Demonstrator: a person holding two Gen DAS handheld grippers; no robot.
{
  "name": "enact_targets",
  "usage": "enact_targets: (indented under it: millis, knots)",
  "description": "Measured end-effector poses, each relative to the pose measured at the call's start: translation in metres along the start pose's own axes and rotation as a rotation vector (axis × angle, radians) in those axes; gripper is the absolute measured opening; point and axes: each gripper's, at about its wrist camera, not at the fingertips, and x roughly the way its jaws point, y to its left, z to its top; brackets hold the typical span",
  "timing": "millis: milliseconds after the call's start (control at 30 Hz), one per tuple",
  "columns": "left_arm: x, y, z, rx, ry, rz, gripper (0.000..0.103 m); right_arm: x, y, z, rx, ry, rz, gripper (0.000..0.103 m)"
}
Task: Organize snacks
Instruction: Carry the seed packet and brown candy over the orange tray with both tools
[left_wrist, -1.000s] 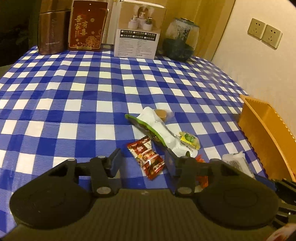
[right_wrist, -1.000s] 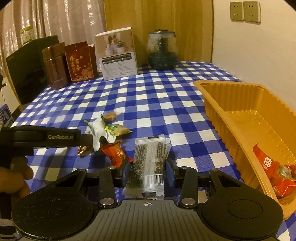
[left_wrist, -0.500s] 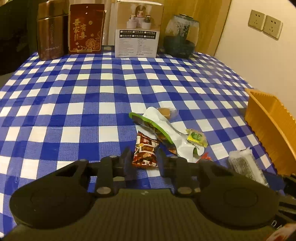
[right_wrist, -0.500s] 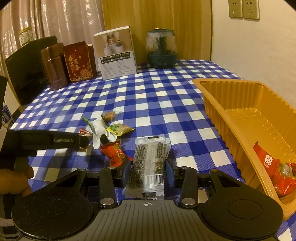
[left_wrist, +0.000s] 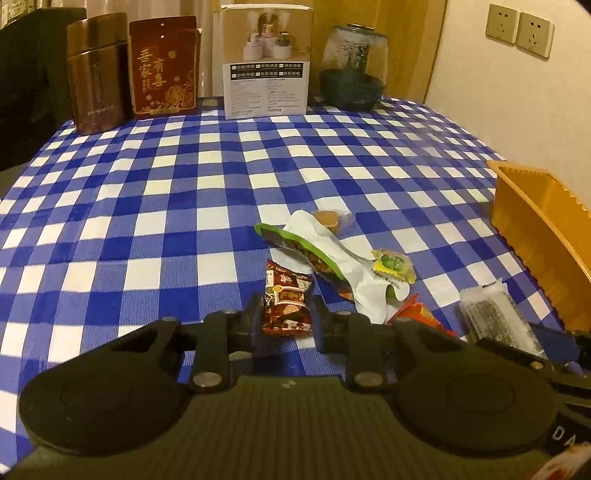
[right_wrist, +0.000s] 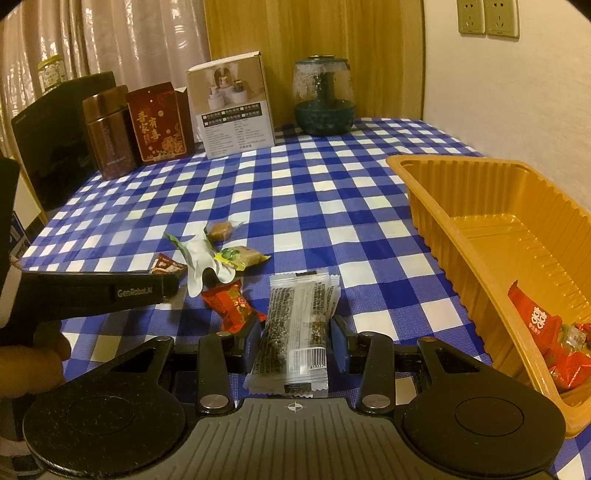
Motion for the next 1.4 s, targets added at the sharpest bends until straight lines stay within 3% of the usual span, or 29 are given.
enact_targets:
  millis: [600,1000,1400]
  knots:
    - [-0.071,-0.024,-0.036,-0.052,0.018,-0.023,0.023,-0.046,-0.014,-0.01,-0.008,-0.024,0.04,0.041]
    - [-0.142,-0.057,-0.061,-0.08,-0.016,-0.067,0.023,-0.112,-0.033,-0.036,0.036,-0.019,0.049,0.041]
    - [-0.192,-0.103,-0.082,-0.072,-0.017,-0.098,0.023,-0.177,-0.054,-0.041,0.066,-0.058,0.041,0.041]
